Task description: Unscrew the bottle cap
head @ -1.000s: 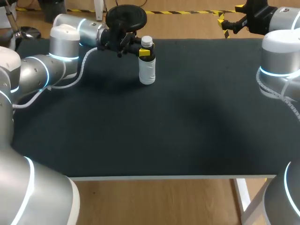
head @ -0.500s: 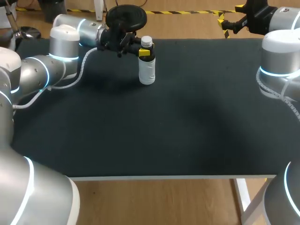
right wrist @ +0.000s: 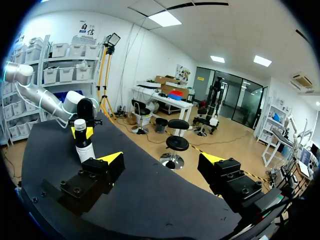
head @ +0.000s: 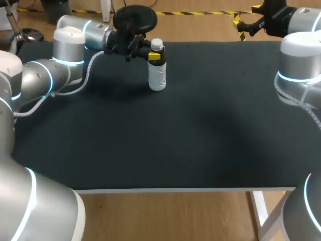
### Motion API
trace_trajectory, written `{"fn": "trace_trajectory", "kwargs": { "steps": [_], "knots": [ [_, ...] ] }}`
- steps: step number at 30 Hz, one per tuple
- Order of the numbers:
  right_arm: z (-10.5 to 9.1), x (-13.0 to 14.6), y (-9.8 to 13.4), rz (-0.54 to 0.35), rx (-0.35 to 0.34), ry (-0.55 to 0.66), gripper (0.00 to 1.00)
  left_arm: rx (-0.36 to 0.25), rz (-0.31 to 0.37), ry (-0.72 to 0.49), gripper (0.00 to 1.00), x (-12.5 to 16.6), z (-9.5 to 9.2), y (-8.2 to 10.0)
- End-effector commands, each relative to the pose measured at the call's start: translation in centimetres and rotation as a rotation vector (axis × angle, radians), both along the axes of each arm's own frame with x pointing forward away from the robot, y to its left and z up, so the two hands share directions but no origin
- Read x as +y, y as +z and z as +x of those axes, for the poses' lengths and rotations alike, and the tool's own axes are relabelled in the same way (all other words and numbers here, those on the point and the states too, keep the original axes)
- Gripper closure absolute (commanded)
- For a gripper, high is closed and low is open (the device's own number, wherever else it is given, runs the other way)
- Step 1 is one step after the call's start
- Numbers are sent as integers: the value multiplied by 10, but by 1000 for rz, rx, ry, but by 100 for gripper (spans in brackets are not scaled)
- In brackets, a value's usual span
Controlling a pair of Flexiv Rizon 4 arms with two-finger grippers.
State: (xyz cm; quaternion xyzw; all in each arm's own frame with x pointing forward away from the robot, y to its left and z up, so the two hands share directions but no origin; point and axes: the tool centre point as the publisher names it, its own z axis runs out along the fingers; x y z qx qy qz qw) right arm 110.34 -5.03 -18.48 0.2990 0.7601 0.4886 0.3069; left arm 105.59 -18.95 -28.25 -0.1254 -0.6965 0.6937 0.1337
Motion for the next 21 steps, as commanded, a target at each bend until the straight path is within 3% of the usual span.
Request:
{"fn": "trace_trajectory", "kwargs": {
  "steps": [1, 4, 15, 21],
  "knots": [
    [0, 0, 0, 0, 0, 0, 0, 2, -5, -39, 100, 0, 7, -3],
    [0, 0, 0, 0, 0, 0, 0, 2, -5, -39, 100, 0, 7, -3],
    [-29, 86, -4, 146, -87, 52, 0, 2, -5, -39, 100, 0, 7, -3],
    [-41, 125, -12, 223, -90, 71, 0, 2, -5, -39, 100, 0, 7, -3]
  ]
}}
